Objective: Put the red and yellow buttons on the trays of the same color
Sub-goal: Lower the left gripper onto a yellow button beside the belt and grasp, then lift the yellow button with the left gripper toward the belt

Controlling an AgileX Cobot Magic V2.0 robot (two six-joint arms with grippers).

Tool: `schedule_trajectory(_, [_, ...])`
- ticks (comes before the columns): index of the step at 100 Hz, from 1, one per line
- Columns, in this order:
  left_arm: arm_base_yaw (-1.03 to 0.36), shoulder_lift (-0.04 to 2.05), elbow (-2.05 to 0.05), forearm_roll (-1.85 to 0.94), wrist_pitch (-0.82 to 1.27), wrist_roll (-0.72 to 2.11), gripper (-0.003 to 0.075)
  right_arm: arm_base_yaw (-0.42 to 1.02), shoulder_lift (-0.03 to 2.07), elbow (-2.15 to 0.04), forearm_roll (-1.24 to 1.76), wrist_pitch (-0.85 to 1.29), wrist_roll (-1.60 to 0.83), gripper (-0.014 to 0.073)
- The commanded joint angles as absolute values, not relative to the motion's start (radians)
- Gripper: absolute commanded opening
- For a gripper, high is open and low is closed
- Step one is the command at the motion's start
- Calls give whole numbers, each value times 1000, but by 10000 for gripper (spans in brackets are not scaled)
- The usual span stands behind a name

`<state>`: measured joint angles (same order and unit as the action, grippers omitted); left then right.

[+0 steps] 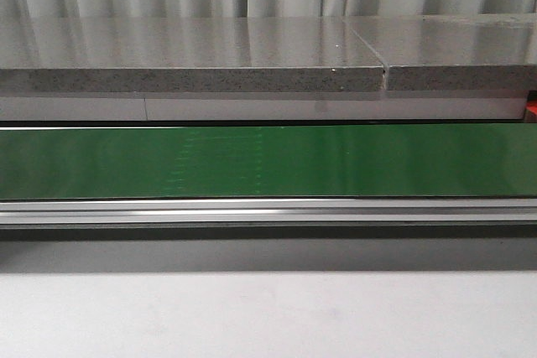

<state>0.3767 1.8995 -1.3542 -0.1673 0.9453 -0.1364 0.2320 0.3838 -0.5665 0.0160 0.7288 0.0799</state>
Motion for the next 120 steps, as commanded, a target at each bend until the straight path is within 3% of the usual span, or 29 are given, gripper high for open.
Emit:
schedule_trajectory(1, [381, 1864, -1383, -177, 924, -148, 386, 233, 392, -592, 19, 666, 70, -65])
schedule_trajectory(22, [381, 1864, -1383, -177, 895, -148, 140, 233, 392, -592, 19, 666, 70, -65])
schedule_trajectory(30, [381, 1862, -1383, -172, 898, -141, 93, 233, 392, -592, 19, 666, 70, -65])
schedule_trajectory(90, [350, 1555, -1248, -113, 947, -97, 82, 233, 392, -592, 19, 666, 70, -65])
schedule_trajectory(120, [210, 1514, -1254, -126, 996, -68, 82, 233, 392, -592, 19, 666, 70, -65])
